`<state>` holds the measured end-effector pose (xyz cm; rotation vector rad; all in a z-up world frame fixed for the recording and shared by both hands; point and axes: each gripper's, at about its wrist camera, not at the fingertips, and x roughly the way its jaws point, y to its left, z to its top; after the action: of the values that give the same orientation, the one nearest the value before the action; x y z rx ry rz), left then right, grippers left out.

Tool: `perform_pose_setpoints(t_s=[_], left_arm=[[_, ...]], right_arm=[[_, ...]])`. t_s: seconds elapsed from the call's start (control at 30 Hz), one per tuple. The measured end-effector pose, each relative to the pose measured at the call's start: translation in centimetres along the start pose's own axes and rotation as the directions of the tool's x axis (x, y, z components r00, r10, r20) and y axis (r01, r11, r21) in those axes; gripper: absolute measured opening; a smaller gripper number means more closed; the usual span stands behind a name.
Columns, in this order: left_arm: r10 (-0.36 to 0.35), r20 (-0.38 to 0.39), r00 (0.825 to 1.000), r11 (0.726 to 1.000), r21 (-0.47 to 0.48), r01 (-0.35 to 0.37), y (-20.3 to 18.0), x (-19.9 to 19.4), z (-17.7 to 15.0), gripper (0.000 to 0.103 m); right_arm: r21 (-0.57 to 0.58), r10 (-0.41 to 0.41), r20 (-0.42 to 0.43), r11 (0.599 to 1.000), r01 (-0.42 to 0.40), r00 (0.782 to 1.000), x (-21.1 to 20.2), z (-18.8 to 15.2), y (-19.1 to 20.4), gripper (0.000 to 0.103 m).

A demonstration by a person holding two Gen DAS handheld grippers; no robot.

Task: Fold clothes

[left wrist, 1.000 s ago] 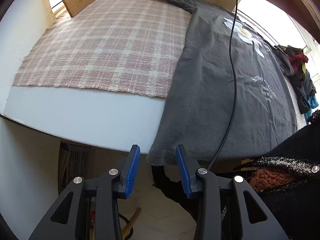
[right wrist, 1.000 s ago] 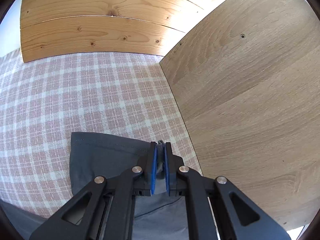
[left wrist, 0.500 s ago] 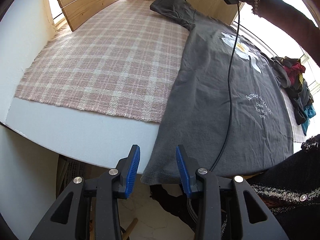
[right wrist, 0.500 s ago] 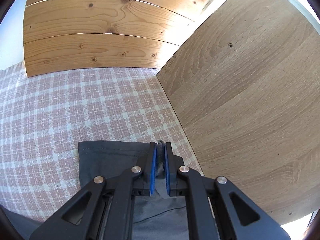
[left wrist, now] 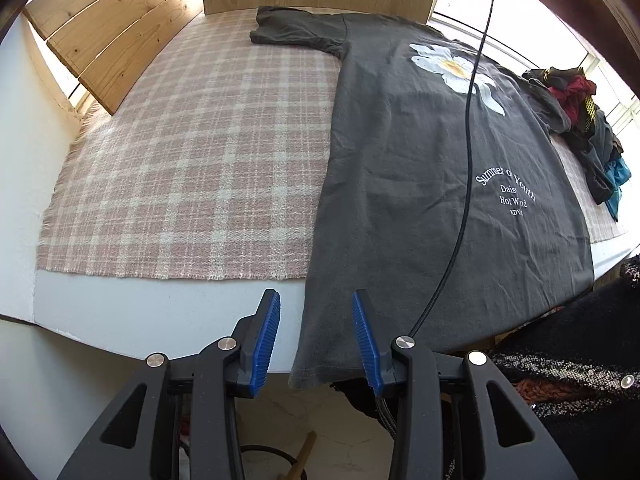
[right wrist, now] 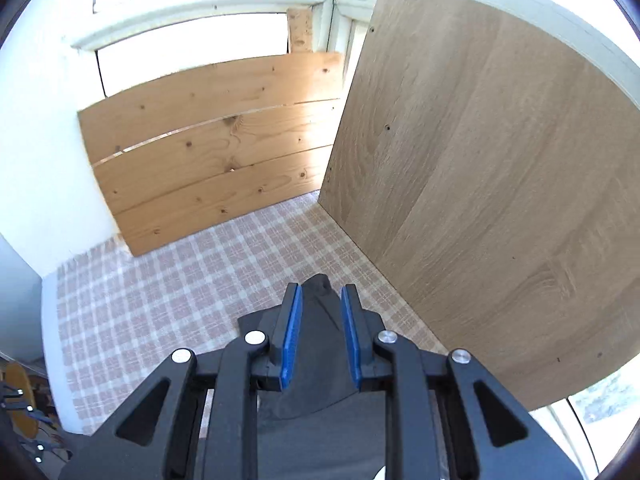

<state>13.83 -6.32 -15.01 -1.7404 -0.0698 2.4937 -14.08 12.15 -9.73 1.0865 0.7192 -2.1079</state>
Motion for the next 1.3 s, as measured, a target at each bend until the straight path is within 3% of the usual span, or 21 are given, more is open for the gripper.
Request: perform_pose_setpoints(t_s=[0.2, 0.3, 0.4, 0.47, 0.53, 0.67, 0.8, 0.97, 1.17, 1.2, 1.23, 1.3], left_arm=[[-0.052, 0.004, 0.999, 0.995, 0.08, 0.051, 0.9, -0.9, -0.9, 0.036], [-0.101, -0.015, 0.995, 0.989, 0.105, 0.102, 2.0, -0.6, -1.8, 0.036], [-0.135, -0.052, 0.989, 0.983, 0.121, 0.141, 2.5, -0.2, -2.5, 0.036], [-0.14, -0.068, 0.988, 0.976, 0.157, 0.149, 2.5, 0.0, -3.1, 0.036], [-0.148, -0.082, 0.986, 0.971, 0.179, 0.161, 2.6, 0.2, -3.5, 0.036], [-0.185, -0.088, 0.979, 0.966, 0.166, 0.197, 3.1, 0.7, -3.7, 0.036], [-0.166, -0.1, 0.981, 0.96, 0.211, 0.184, 2.6, 0.9, -4.1, 0.036], [-0.141, -0.106, 0.984, 0.957, 0.239, 0.163, 2.5, 0.5, -4.9, 0.036], [-0.111, -0.097, 0.989, 0.96, 0.247, 0.133, 3.0, 0.0, -5.4, 0.036], [-0.11, -0.096, 0.989, 0.961, 0.243, 0.13, 3.2, 0.0, -5.4, 0.036], [-0.108, -0.095, 0.99, 0.963, 0.237, 0.128, 3.4, 0.1, -5.4, 0.036], [-0.106, -0.092, 0.99, 0.966, 0.226, 0.125, 3.7, 0.2, -5.4, 0.036]], right_arm=[[0.18, 0.044, 0.007, 0.983, -0.044, 0.999, -7.9, -9.3, -2.9, 0.02], [0.31, 0.058, -0.007, 0.949, -0.053, 0.998, -11.4, -15.4, -4.3, 0.02], [0.608, 0.059, -0.113, 0.794, 0.022, 0.992, -12.7, -28.3, -3.7, 0.02], [0.717, 0.056, -0.157, 0.693, 0.075, 0.986, -13.6, -34.9, -2.0, 0.02], [0.768, 0.044, -0.176, 0.631, 0.109, 0.983, -14.4, -39.6, 0.7, 0.02], [0.822, 0.047, -0.18, 0.556, 0.124, 0.983, -13.7, -45.4, 4.4, 0.02], [0.82, 0.065, -0.201, 0.557, 0.131, 0.977, -11.2, -47.3, 5.2, 0.02], [0.782, 0.06, -0.208, 0.61, 0.13, 0.976, -9.0, -47.5, 5.6, 0.02], [0.767, 0.087, -0.198, 0.634, 0.099, 0.976, -7.3, -47.4, 5.8, 0.02], [0.768, 0.087, -0.195, 0.634, 0.097, 0.977, -7.2, -47.4, 5.8, 0.017], [0.77, 0.088, -0.191, 0.631, 0.094, 0.978, -7.1, -47.4, 5.8, 0.004], [0.773, 0.087, -0.183, 0.628, 0.088, 0.979, -7.6, -47.5, 5.8, 0.004]])
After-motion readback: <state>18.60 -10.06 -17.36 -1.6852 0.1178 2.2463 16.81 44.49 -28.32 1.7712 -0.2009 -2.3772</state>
